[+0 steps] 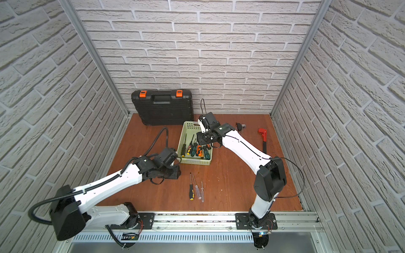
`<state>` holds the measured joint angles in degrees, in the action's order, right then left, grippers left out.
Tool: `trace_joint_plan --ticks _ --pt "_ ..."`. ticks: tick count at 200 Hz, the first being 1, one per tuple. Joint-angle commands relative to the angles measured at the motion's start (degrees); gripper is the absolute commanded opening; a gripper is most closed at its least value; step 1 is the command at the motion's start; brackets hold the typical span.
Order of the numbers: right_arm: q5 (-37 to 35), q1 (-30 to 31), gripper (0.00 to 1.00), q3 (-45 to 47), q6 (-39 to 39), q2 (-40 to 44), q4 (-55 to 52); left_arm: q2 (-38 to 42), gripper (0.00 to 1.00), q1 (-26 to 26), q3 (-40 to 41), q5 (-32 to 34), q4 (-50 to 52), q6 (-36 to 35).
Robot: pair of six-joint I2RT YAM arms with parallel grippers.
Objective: Put the screwdriver in the bin
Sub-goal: Pick up the screwdriver from the bottom-center of the table.
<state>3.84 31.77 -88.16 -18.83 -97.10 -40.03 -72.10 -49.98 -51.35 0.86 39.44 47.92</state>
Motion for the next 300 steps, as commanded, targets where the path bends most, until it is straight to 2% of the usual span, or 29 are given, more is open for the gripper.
trace_joint_plan --ticks 1,38,90,119,231,281,300 --pt "1.1 0.3 0.4 4.6 -0.4 3.3 6.8 -1.4 0.47 -4.1 0.8 -0.7 -3.4 2.4" --pt "0.5 0.3 0.39 9.5 -1.4 5.9 9.6 -6.7 0.43 -8.3 1.4 -2.1 -5.0 7.2" --pt "0.9 0.3 0.39 10.0 -1.5 5.3 10.0 -10.5 0.45 -14.1 1.0 -1.7 -6.9 12.0" --pt "1.2 0.3 0.39 9.7 -1.3 4.9 9.9 -12.2 0.49 -14.3 1.1 -1.6 -7.8 12.7" --pt "0.9 0.3 0.38 12.4 -2.1 6.7 10.2 -18.6 0.46 -13.7 1.7 -3.2 -11.1 11.5" --pt "1.0 0.3 0.37 12.9 -2.0 6.3 10.0 -20.8 0.43 -13.4 1.4 -3.2 -10.9 11.2" --pt "0.8 0.3 0.37 13.2 -2.0 6.3 10.2 -21.0 0.37 -13.6 2.0 -3.4 -11.2 12.4"
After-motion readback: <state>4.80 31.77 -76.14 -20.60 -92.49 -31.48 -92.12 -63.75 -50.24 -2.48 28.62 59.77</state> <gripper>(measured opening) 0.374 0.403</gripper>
